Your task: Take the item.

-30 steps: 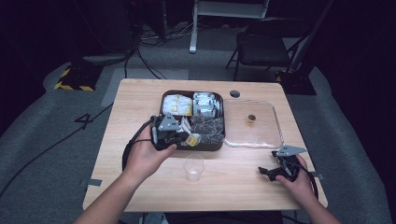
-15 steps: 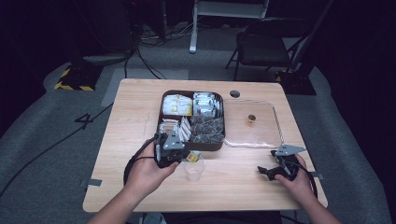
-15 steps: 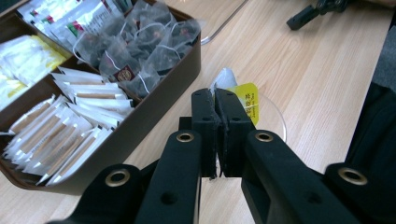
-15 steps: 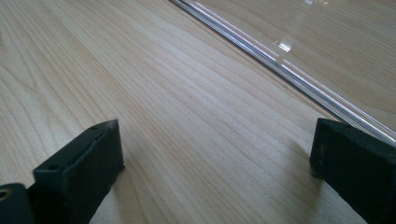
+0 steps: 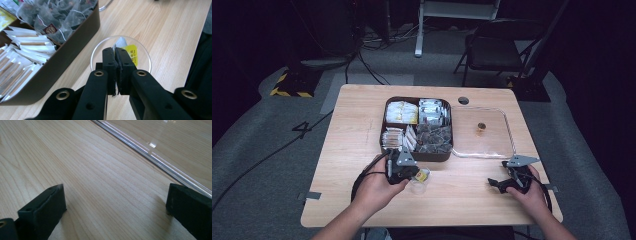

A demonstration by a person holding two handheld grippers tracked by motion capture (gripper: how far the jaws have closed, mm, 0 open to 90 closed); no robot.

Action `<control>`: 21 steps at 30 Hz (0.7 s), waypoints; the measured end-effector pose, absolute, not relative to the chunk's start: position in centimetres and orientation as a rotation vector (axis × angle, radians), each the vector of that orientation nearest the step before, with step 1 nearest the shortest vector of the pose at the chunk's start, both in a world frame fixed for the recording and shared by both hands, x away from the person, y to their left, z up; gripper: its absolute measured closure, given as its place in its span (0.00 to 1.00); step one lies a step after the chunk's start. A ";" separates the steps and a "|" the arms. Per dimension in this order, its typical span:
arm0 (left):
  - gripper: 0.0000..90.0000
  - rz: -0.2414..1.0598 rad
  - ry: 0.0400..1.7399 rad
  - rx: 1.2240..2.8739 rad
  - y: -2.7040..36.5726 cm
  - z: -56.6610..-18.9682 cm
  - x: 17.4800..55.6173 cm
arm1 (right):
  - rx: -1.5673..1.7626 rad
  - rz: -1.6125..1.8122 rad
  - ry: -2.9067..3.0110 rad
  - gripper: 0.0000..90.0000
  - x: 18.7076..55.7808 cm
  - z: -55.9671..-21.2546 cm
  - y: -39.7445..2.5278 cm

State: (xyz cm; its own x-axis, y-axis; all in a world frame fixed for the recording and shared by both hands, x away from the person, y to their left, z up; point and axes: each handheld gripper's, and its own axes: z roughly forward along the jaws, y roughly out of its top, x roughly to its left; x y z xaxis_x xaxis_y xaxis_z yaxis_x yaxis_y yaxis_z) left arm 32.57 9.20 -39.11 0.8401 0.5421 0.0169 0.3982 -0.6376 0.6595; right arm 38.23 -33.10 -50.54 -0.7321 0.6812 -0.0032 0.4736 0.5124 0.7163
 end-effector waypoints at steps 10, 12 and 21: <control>0.89 0.265 0.671 2.381 8.5 -39.7 32.7 | 0.970 1.041 2.473 0.03 38.2 -50.5 -33.1; 0.76 0.264 0.671 2.369 8.4 -39.8 32.7 | 0.970 1.042 2.473 0.03 38.2 -50.5 -33.1; 0.67 0.251 0.660 2.331 8.3 -39.7 32.7 | 0.970 1.041 2.473 0.03 38.2 -50.5 -33.1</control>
